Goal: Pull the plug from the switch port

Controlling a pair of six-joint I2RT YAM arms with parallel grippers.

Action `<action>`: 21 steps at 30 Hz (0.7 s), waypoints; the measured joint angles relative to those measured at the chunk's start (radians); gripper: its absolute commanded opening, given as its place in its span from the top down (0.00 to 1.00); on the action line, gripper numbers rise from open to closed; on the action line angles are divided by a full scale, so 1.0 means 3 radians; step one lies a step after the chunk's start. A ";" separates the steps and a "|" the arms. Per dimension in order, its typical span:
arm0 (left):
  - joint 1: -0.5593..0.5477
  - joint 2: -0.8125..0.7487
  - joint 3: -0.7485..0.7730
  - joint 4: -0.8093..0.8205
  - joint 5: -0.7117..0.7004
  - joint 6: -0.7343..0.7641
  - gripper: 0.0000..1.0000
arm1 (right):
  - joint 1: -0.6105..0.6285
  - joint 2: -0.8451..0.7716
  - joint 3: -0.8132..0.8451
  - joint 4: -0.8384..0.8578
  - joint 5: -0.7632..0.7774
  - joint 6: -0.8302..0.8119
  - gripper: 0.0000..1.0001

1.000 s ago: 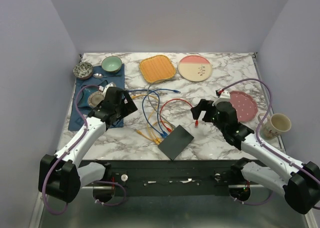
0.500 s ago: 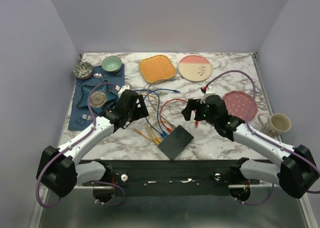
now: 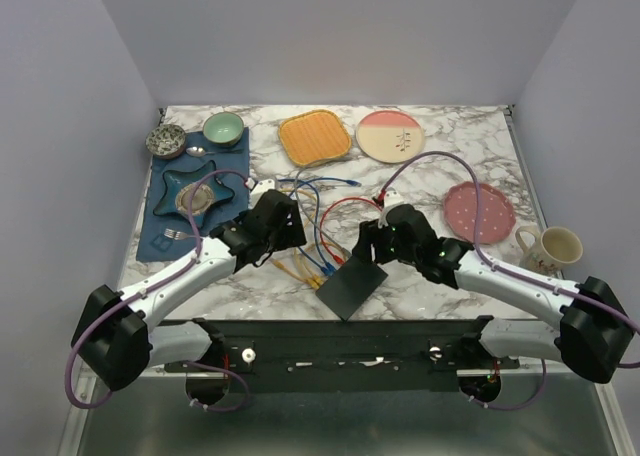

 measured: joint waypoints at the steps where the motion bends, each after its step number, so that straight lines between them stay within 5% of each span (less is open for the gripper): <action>1: -0.0013 0.0028 0.0028 -0.0019 -0.0004 0.0008 0.06 | 0.0074 -0.0023 0.0000 -0.0019 -0.0004 -0.0003 0.34; 13: -0.0031 0.0532 0.0674 -0.0086 -0.0076 0.0112 0.07 | 0.0941 0.0247 0.0108 -0.0243 0.0154 -0.0056 0.23; 21: -0.0128 0.0308 0.0122 -0.0042 0.0042 0.0024 0.14 | 0.1002 0.0039 -0.0061 -0.0383 0.0706 0.0266 0.38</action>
